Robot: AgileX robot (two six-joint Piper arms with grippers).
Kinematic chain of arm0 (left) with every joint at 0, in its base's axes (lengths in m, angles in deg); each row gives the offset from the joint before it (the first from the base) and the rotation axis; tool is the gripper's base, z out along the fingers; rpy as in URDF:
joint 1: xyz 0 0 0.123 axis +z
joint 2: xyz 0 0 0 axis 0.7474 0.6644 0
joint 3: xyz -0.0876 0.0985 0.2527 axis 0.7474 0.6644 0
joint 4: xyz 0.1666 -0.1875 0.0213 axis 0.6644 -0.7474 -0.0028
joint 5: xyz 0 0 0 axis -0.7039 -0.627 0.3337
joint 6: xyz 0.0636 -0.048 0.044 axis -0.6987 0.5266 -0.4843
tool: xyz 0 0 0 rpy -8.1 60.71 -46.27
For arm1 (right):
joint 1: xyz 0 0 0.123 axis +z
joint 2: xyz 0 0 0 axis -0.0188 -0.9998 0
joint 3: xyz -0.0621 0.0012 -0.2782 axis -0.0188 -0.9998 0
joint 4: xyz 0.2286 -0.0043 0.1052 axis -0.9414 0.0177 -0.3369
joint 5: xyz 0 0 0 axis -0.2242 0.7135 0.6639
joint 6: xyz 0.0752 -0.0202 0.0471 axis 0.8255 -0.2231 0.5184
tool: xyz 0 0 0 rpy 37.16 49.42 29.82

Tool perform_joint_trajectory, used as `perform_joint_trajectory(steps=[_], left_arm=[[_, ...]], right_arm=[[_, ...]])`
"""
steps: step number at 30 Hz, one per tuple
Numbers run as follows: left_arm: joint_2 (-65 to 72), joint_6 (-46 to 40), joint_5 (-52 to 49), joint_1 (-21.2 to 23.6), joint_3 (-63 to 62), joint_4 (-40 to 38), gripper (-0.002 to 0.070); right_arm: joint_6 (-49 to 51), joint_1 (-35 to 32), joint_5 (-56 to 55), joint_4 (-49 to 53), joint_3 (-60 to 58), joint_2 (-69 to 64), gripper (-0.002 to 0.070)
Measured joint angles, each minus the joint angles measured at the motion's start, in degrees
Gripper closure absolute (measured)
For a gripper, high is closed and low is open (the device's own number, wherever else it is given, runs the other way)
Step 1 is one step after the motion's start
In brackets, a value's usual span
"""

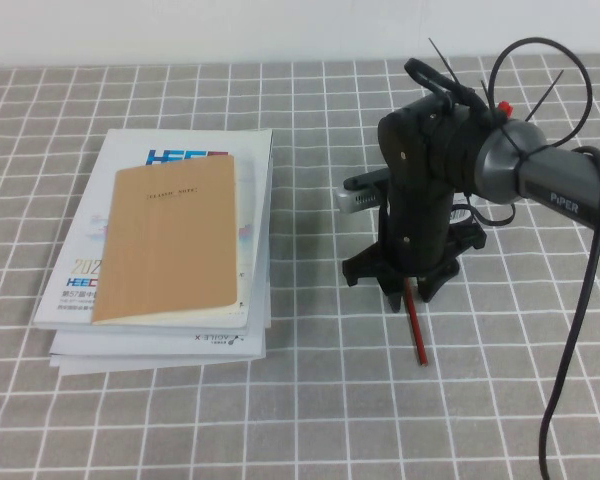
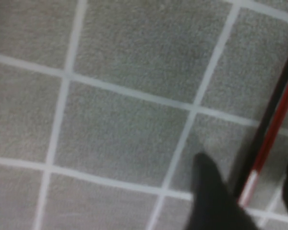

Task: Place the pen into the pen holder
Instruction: Pick up the pen on the table

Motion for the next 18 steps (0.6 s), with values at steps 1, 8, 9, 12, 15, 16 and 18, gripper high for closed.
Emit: perform_joint_trajectory(steps=[1,8,9,12,15,16,18], left_arm=[[0.0,0.0,0.0,0.0,0.0,0.0,0.068],[0.0,0.0,0.0,0.0,0.0,0.0,0.068],[0.0,0.0,0.0,0.0,0.0,0.0,0.068],[0.0,0.0,0.0,0.0,0.0,0.0,0.068],[0.0,0.0,0.0,0.0,0.0,0.0,0.068],[0.0,0.0,0.0,0.0,0.0,0.0,0.068],[0.0,0.0,0.0,0.0,0.0,0.0,0.068]], right_arm=[[0.0,0.0,-0.06,-0.02,0.0,-0.07,0.0411],[0.0,0.0,-0.44,-1.31,0.42,-0.28,0.0595],[0.0,0.0,-0.55,-1.42,0.42,-0.28,0.0622],[0.0,0.0,-0.92,-1.75,0.42,-0.28,0.0659],[0.0,0.0,-3.23,-1.75,0.32,1.49,0.0662],[0.0,0.0,-4.12,-1.85,0.32,2.52,0.0662],[0.0,0.24,-6.3,-1.85,0.18,5.69,0.0662]])
